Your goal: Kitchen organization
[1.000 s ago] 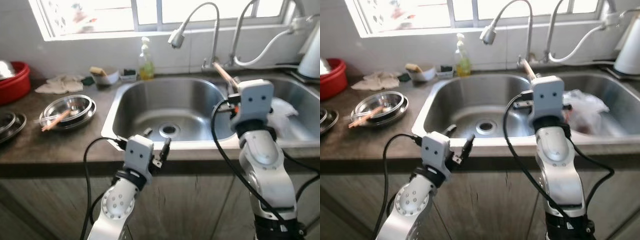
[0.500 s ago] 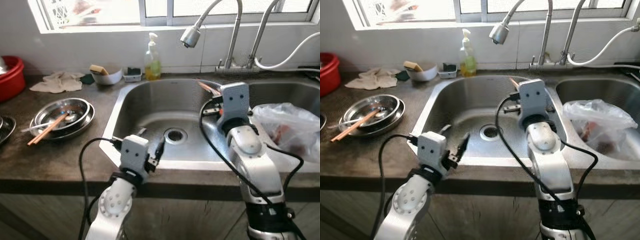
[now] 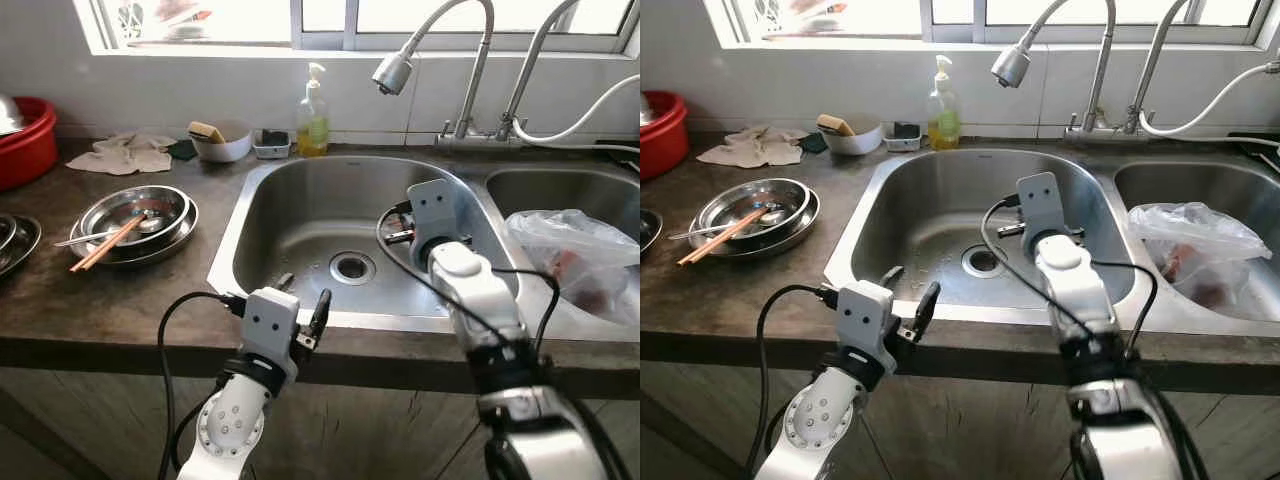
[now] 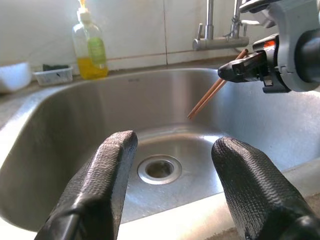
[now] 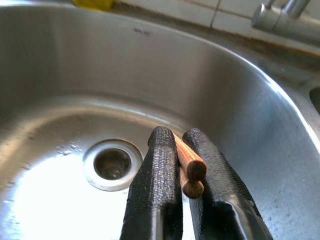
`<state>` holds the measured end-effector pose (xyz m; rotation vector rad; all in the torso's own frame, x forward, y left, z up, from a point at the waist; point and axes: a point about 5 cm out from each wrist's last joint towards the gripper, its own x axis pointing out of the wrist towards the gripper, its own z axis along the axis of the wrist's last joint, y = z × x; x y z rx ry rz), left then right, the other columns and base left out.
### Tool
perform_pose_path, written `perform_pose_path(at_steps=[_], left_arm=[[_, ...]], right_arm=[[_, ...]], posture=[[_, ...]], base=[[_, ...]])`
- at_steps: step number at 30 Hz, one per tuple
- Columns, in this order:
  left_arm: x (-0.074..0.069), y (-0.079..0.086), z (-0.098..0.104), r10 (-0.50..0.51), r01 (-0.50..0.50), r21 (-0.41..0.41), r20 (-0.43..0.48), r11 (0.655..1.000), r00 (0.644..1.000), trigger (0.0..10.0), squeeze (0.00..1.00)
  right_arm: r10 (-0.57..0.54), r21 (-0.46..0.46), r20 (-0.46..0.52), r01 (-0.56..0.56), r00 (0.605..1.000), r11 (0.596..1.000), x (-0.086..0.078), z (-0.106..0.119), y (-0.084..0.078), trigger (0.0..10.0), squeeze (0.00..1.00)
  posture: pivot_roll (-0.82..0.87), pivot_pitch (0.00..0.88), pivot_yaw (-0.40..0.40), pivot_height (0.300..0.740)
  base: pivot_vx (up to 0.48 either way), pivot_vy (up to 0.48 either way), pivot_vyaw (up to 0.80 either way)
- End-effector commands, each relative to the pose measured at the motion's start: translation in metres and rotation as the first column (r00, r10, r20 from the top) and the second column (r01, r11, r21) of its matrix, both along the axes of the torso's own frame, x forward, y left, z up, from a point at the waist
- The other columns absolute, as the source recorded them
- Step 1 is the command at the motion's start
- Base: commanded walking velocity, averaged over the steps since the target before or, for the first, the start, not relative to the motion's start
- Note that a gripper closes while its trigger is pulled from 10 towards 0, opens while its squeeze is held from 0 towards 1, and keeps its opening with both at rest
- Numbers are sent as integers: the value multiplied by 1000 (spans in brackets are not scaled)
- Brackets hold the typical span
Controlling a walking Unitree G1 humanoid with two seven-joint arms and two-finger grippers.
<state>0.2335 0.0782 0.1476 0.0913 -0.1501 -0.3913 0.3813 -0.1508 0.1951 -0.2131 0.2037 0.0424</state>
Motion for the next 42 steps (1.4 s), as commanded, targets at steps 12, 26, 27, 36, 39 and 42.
perform_pose_path(at_steps=[12,26,27,36,39,42], left_arm=[[-5,3,3,15,-15,9,-3,1000,1000,10000,0],[0,3,4,10,-10,15,7,1000,1000,10000,0],[1,3,3,10,-10,17,8,1000,1000,10000,0],[5,6,4,7,-7,25,15,1000,1000,10000,0],[6,9,4,12,-13,30,19,999,1000,10000,0],[4,12,3,18,-19,37,16,999,1000,10000,0]], right_arm=[[44,-50,-33,-45,998,998,8,-5,0,10000,1000],[-11,36,183,4,983,999,-8,15,-3,10000,0],[-21,47,228,11,973,999,-13,20,-3,10000,0],[-29,113,438,-23,898,993,-64,34,0,10000,0],[-11,101,458,-39,889,994,-83,25,2,10000,0],[0,100,450,-50,893,994,-103,8,2,10000,0]], posture=[[126,102,-36,740],[129,66,-25,740],[123,59,-24,740],[113,35,-6,740],[108,29,0,740],[104,25,3,740]], base=[[0,0,0],[0,0,0],[0,0,0],[0,0,0],[0,0,0],[0,0,0]])
